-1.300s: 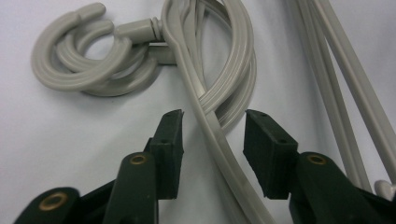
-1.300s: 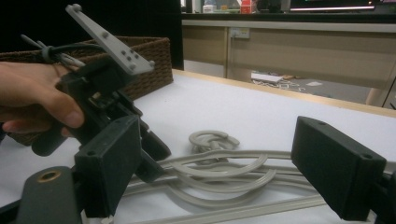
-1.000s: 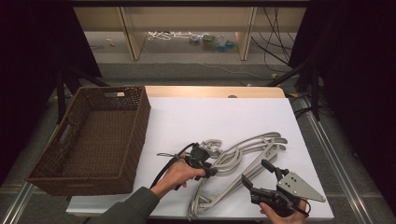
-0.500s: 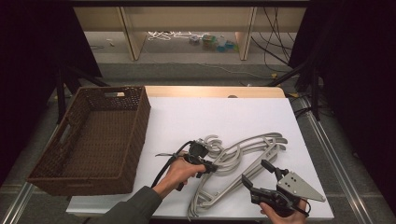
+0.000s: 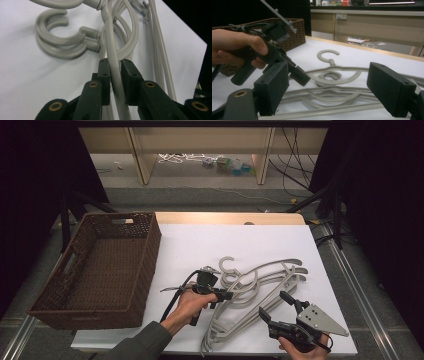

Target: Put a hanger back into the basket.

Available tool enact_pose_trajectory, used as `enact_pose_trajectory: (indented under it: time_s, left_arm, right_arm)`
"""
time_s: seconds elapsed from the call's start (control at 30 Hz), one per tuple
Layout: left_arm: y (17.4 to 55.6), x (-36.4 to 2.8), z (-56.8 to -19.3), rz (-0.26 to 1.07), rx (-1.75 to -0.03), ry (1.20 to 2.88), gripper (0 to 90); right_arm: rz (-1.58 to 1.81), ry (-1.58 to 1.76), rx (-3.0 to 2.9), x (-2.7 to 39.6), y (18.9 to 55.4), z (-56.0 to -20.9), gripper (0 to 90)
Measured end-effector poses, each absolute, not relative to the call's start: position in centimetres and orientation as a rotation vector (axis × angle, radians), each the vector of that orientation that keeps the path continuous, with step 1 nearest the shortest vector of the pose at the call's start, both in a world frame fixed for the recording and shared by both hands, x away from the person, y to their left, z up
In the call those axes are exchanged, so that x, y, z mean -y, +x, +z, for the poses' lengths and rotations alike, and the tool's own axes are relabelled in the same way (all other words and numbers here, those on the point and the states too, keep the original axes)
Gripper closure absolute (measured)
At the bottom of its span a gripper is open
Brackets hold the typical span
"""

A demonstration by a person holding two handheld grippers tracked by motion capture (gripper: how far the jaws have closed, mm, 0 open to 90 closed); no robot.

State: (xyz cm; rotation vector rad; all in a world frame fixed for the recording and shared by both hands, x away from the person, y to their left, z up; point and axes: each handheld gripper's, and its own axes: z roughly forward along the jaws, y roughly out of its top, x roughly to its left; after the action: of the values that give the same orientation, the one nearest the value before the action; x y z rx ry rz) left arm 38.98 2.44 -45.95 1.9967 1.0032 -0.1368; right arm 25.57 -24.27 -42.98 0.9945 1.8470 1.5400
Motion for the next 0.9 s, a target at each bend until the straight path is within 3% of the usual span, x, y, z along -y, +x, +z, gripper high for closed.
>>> enact_pose_trajectory:
  time_s: [0.23, 0.9]
  left_arm:
    - [39.0, -3.3, -44.9, -0.161, -0.993, 1.934, 80.2]
    - [39.8, -9.2, -37.8, 0.027, -0.966, 1.867, 81.8]
  right_arm:
    - [1.546, 0.993, -1.845, 24.3, 25.5, -43.0, 18.6]
    - [1.549, 0.986, -1.838, 24.3, 25.5, -42.9, 18.7]
